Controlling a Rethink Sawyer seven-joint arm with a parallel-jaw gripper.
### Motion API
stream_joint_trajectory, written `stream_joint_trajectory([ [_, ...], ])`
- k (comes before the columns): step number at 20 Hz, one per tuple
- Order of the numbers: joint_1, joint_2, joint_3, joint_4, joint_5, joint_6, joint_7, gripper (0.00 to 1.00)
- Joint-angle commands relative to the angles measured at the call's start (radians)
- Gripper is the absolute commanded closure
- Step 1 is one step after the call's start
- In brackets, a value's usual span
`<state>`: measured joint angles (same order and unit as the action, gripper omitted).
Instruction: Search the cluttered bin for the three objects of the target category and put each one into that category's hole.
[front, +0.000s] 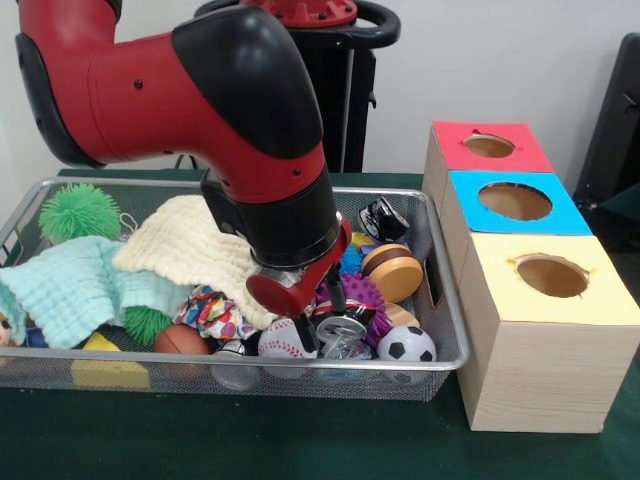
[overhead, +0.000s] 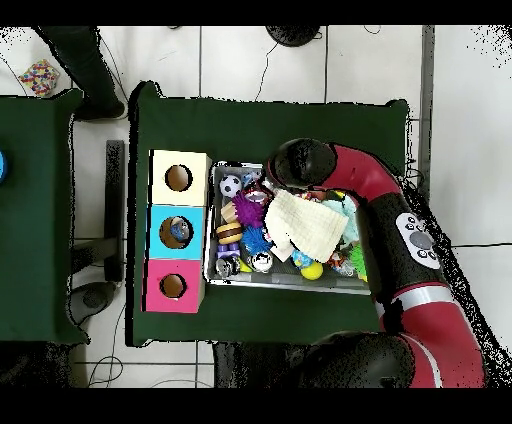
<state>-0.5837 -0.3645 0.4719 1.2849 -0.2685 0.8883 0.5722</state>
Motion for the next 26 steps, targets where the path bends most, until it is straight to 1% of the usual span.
stream_joint_trajectory([
  [1,-0.005,0.003,-0.015,0.07,0.012,-0.064,0.18,0.0],
  [5,0.002,-0.006,-0.015,0.068,0.014,-0.053,0.184,0.0],
  [9,0.002,0.014,-0.021,0.058,0.0,-0.069,0.175,0.0],
  [14,0.01,0.016,-0.025,0.057,0.0,-0.076,0.188,0.0],
  [17,0.002,0.017,-0.018,0.066,0.021,-0.101,0.215,0.0],
  [18,-0.003,0.018,-0.014,0.073,0.033,-0.12,0.235,0.0],
  [20,-0.017,0.018,-0.005,0.099,0.066,-0.189,0.298,0.0],
  [22,-0.011,0.015,-0.015,0.097,0.076,-0.195,0.31,0.0],
  [26,0.007,0.004,-0.037,0.085,0.088,-0.172,0.293,0.0],
])
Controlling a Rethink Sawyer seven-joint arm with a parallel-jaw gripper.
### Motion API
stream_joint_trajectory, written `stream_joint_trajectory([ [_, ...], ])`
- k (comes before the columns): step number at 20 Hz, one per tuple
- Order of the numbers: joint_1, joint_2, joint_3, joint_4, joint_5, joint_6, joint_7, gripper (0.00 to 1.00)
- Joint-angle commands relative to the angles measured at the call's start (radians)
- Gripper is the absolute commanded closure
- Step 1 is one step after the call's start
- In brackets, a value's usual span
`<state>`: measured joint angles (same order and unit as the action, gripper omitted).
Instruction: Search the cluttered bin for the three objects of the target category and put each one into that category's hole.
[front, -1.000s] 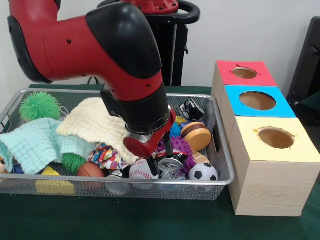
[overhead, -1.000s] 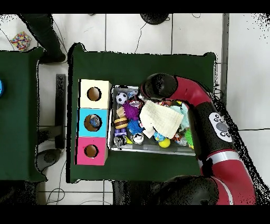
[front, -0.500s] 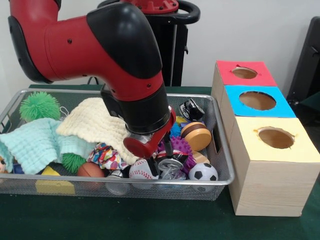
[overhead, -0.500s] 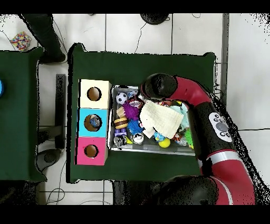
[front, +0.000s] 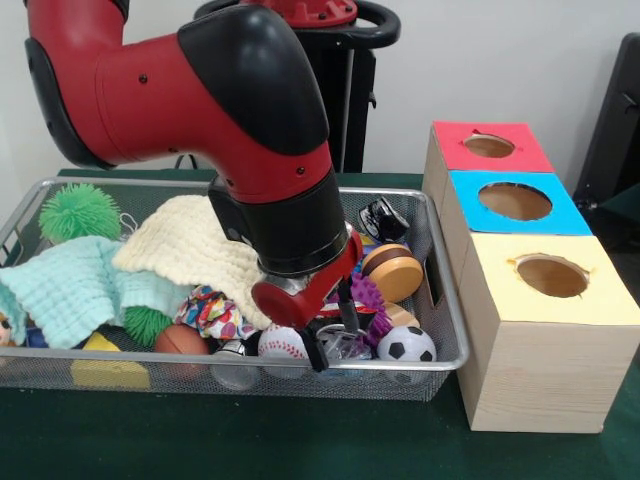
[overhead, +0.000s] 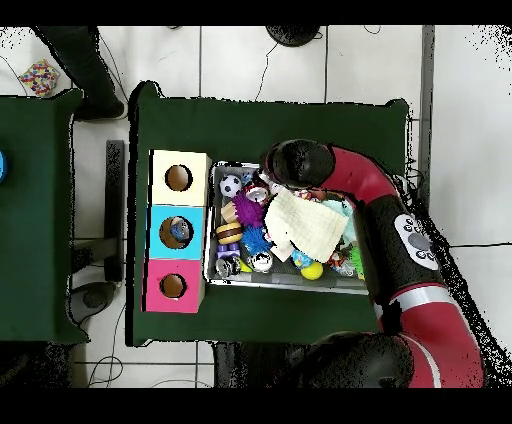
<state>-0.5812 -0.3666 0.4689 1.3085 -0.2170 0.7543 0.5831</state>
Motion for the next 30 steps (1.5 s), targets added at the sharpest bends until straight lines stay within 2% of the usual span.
stream_joint_trajectory([
  [1,0.006,0.006,-0.04,0.061,0.043,-0.041,0.287,0.0],
  [14,0.042,-0.007,-0.114,0.049,0.036,-0.057,0.273,0.0],
  [19,0.068,-0.11,-0.192,0.102,0.029,-0.091,0.34,0.0],
  [25,0.088,-0.211,-0.232,0.215,0.102,-0.086,0.416,0.0],
  [30,0.123,-0.278,-0.288,0.267,0.154,-0.114,0.503,0.0],
])
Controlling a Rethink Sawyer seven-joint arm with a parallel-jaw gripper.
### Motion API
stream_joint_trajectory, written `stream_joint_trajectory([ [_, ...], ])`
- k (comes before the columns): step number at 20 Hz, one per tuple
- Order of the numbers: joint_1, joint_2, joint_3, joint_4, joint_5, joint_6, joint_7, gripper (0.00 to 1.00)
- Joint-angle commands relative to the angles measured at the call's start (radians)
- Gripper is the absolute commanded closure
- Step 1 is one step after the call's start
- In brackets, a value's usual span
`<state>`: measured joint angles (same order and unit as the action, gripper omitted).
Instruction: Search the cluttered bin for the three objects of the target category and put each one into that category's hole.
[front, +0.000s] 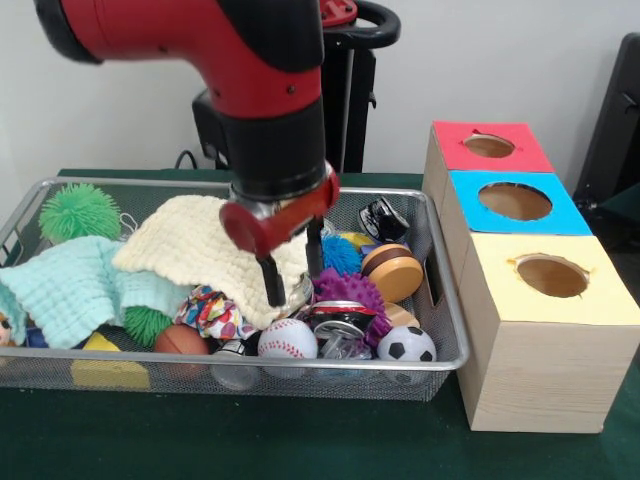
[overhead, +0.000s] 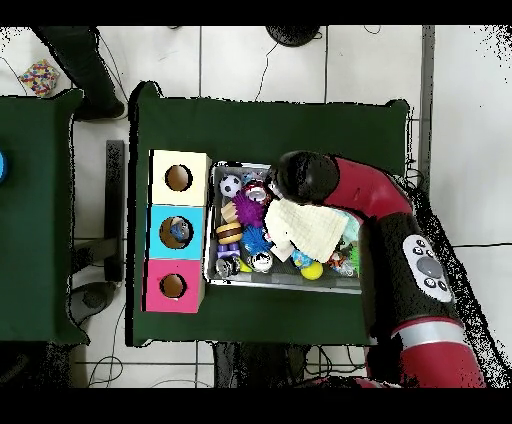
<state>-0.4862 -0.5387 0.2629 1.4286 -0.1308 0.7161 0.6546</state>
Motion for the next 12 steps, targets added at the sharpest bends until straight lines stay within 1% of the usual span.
stream_joint_trajectory([
  [1,0.027,-0.107,-0.08,0.156,0.084,-0.089,0.44,0.0],
  [4,0.005,-0.113,-0.051,0.196,0.129,-0.124,0.436,0.0],
  [6,-0.003,-0.122,-0.044,0.214,0.164,-0.137,0.455,0.0],
  [9,-0.007,-0.132,-0.044,0.242,0.231,-0.16,0.527,0.0],
  [10,0.006,-0.131,-0.056,0.236,0.254,-0.145,0.558,0.0],
  [12,0.018,-0.13,-0.068,0.223,0.266,-0.133,0.566,0.0],
])
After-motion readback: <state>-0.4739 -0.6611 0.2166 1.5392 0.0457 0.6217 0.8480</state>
